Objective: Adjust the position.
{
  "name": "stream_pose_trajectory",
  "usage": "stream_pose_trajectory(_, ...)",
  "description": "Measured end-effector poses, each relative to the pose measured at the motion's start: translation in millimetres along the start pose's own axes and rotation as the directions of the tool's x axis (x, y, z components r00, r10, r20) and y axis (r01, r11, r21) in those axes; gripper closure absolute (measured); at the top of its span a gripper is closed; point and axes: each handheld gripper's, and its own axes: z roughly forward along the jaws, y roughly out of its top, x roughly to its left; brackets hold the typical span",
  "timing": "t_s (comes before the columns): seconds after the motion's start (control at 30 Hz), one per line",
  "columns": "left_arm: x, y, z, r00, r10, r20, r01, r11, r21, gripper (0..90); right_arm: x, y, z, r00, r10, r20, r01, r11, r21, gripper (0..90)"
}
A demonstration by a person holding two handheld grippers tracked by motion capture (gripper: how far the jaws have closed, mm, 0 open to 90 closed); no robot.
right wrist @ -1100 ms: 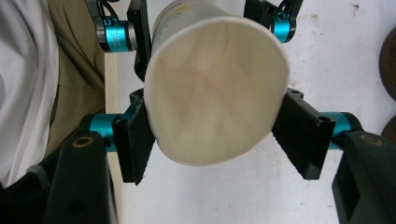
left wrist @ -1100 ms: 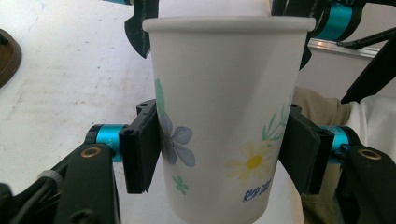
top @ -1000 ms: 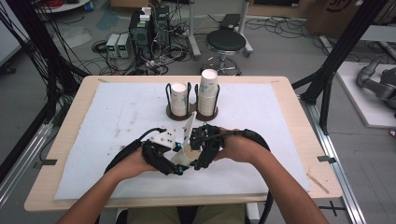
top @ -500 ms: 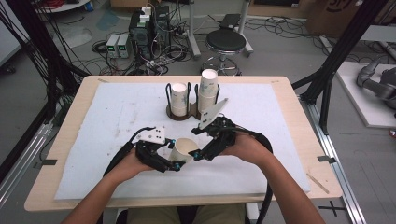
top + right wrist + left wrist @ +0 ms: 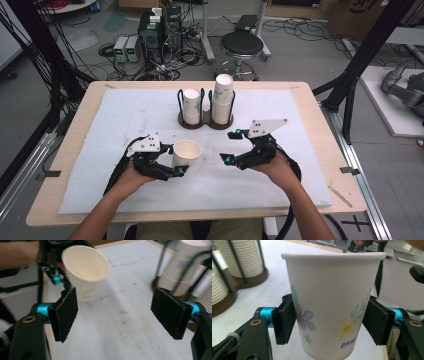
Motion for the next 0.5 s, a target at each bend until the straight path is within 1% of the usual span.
stream_pose_trajectory(0.07,2.1,-3.3,-5.2,0.9998,-0.004,-0.019,0.004,0.9996,-0.028,31.8,-2.0,-10.1,-3.8,0.9992,0.025,0.03,-0.025,1.0,-0.018,22.3)
stream_pose_trajectory(0.13,4.1,-5.3,-10.5,0.9992,-0.005,-0.04,0.003,0.9985,-0.055,31.8,-4.1,-19.7,-7.2,0.9971,0.04,0.065,-0.038,0.999,-0.02,22.3)
stream_pose_trajectory(0.2,6.1,-6.4,-15.3,0.9978,-0.009,-0.066,0.004,0.9969,-0.079,31.8,-5.4,-29.2,-10.8,0.9939,0.064,0.09,-0.062,0.998,-0.028,22.4)
stream_pose_trajectory(0.3,9.6,-7.8,-22.2,0.9956,-0.013,-0.093,0.003,0.9943,-0.107,31.8,-8.0,-42.6,-16.0,0.9852,0.094,0.143,-0.091,0.995,-0.03,22.4)
stream_pose_trajectory(0.4,13.2,-10.7,-28.4,0.9919,-0.026,-0.124,0.008,0.99,-0.141,31.8,-10.0,-50.7,-20.3,0.976,0.126,0.177,-0.121,0.992,-0.042,22.3)
stream_pose_trajectory(0.47,15.3,-13.2,-32.3,0.989,-0.038,-0.143,0.015,0.9864,-0.164,31.5,-10.5,-54.6,-23.6,0.9703,0.136,0.2,-0.128,0.991,-0.049,22.4)
stream_pose_trajectory(0.5,16.9,-15.1,-35.6,0.9868,-0.05,-0.154,0.022,0.9832,-0.181,31.5,-10.9,-55.8,-24.8,0.9683,0.134,0.211,-0.127,0.991,-0.05,22.3)
